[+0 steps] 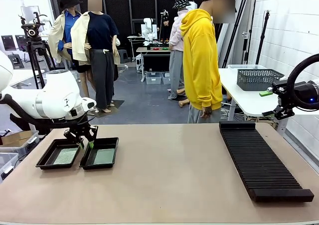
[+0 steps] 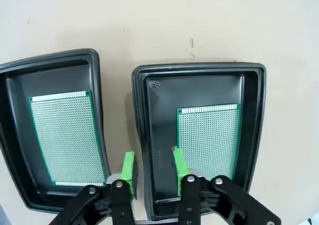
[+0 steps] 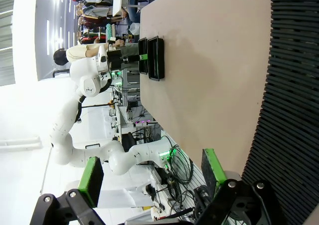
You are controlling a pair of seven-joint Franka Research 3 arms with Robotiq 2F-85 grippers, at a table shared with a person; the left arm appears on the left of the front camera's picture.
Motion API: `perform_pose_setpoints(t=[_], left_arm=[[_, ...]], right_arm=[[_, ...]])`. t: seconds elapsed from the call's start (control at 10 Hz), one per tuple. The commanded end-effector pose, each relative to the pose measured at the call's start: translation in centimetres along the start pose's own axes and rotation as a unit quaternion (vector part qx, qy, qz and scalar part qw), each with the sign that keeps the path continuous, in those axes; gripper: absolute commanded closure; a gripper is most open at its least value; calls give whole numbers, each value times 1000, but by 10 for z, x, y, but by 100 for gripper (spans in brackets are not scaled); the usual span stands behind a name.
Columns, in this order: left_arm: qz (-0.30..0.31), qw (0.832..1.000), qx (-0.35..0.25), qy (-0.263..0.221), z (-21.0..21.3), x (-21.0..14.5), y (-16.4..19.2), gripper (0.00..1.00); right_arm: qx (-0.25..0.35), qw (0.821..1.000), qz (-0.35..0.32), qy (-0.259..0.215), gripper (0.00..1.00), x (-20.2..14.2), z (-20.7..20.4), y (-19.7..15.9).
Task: Inspect and transfer BCBs to ESD trays.
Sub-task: Pick up the ESD tray and place it on the left side of the table.
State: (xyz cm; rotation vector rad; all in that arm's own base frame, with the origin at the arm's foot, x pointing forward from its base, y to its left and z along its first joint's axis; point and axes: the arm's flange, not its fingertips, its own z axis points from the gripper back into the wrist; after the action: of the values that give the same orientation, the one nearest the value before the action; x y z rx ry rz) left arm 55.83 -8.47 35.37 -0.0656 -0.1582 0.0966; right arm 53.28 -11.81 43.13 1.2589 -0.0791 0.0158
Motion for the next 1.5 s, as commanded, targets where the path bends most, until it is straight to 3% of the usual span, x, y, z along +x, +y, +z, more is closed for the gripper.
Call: perform_pose_setpoints(t=[0.0,0.4,0.5,1.4], left_arm=[[21,999,23,-7,15,-12,-2,0],[28,999,-22,18,34,-20,-7,0],[13,1000,-5,-1,31,-12,-7,0],[13,1000,-5,-1,31,-12,-7,0]], right_arm=[[1,1000,-3,1,0,-2,-2,0],[1,1000,-3,1,0,-2,-2,0],[1,1000,-3,1,0,-2,-2,0],[1,1000,-3,1,0,-2,-2,0]])
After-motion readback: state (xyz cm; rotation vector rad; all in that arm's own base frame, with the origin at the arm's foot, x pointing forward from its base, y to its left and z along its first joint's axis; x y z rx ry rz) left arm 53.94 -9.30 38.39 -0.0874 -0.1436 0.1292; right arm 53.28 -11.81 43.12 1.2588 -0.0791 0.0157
